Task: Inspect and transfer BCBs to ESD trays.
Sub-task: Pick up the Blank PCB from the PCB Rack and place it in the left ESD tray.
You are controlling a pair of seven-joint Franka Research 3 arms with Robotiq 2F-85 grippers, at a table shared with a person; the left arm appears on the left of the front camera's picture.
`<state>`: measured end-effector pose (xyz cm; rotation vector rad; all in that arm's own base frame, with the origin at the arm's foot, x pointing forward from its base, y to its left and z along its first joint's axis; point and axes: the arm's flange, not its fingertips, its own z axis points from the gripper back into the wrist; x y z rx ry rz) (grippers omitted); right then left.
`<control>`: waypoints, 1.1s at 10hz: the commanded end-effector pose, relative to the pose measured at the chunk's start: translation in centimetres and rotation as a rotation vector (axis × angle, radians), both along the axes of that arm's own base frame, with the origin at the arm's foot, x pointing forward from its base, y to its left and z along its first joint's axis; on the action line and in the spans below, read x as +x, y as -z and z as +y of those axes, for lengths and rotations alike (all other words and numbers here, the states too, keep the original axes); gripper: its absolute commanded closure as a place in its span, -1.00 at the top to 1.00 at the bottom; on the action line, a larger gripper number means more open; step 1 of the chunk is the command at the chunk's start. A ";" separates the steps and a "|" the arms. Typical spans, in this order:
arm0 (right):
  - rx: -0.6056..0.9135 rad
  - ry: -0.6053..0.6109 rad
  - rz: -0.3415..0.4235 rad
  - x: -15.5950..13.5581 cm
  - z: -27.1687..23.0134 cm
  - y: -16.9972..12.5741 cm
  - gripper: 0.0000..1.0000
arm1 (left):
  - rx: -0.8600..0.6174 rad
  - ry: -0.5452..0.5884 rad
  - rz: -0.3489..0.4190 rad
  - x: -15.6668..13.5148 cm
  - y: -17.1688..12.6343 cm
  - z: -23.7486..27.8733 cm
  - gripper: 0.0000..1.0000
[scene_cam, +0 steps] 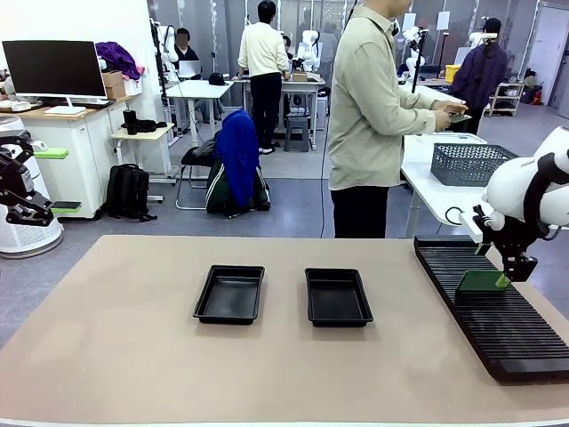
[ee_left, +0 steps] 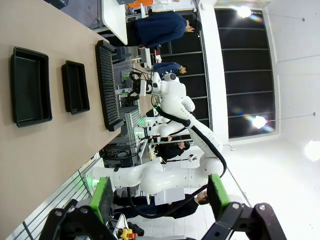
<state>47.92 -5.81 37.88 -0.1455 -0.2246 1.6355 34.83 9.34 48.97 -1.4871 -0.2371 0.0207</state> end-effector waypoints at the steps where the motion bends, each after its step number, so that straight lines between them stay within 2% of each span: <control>1: 0.028 -0.015 -0.050 -0.2 -0.7 1.3 1.00 | -0.001 -0.002 0.000 -0.1 0.0 0.0 1.00; 4: 0.028 0.005 -0.058 -0.8 -0.8 1.8 1.00 | -0.001 -0.002 0.000 -0.1 0.0 0.0 1.00; 11: 0.033 0.023 -0.045 -0.9 -1.2 1.9 0.55 | -0.001 -0.002 0.000 -0.1 0.0 0.0 1.00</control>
